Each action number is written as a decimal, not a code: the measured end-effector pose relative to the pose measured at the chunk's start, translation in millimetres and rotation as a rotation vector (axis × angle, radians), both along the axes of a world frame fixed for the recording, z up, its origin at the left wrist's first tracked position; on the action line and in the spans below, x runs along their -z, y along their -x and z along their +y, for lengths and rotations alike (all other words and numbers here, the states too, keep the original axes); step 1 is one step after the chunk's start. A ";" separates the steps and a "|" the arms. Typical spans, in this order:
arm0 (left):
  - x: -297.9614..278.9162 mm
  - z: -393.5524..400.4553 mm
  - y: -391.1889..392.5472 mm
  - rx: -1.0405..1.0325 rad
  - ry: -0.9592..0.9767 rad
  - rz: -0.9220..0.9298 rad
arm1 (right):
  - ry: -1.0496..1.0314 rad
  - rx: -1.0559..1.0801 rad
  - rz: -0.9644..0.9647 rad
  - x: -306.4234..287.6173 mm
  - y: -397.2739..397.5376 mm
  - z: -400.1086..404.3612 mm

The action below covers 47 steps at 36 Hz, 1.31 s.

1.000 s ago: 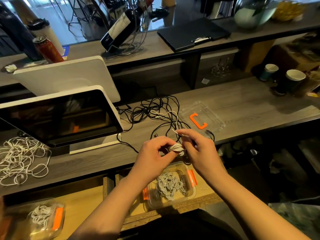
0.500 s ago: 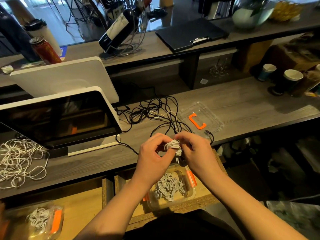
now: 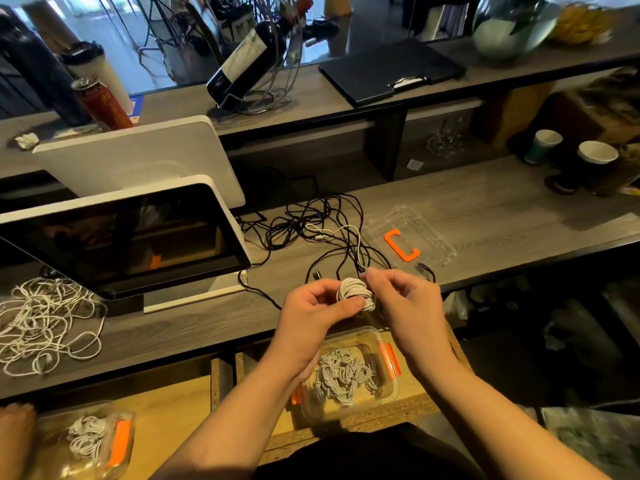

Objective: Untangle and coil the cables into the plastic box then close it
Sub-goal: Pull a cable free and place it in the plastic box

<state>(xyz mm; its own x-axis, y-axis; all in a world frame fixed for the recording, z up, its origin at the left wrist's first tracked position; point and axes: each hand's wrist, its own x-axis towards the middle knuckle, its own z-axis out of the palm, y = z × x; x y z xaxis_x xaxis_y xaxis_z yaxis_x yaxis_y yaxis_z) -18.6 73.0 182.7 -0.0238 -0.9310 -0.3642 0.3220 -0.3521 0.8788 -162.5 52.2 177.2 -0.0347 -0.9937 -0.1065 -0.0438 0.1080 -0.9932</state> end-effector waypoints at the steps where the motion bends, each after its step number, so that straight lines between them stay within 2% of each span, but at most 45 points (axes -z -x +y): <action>1: -1.3 -0.6 -0.7 -0.011 -0.009 0.027 | 0.005 -0.014 -0.023 -1.7 -2.0 1.7; 4: -3.4 -2.0 -4.6 -0.033 -0.035 0.076 | -0.021 -0.108 -0.066 -6.3 -3.9 5.5; 8: -5.3 -2.7 -9.5 -0.038 -0.090 0.170 | -0.055 -0.264 -0.033 -10.7 4.0 0.6; 13: -7.5 -1.3 -13.2 -0.051 -0.123 0.287 | -0.078 -0.341 -0.075 -13.6 11.8 -5.1; 23: 4.1 -6.7 -19.6 -0.088 -0.167 0.285 | -0.146 -0.317 -0.154 -6.5 3.4 -3.7; 32: 5.6 -9.2 -15.2 -0.086 -0.173 0.307 | -0.117 -0.253 -0.165 -3.8 0.4 -3.8; 34: 4.3 -9.6 -14.9 -0.058 -0.195 0.266 | -0.127 -0.218 -0.184 -1.1 1.3 -4.7; 38: 3.4 -9.4 -18.1 0.038 -0.318 0.060 | -0.077 -0.162 -0.134 0.2 2.3 -1.4; 42: 3.0 -4.1 -22.6 0.228 -0.248 -0.247 | 0.028 -0.190 -0.005 2.7 2.0 4.2; 47: 0.0 -2.6 -23.1 0.301 -0.173 -0.284 | 0.122 -0.211 0.201 3.7 3.8 6.0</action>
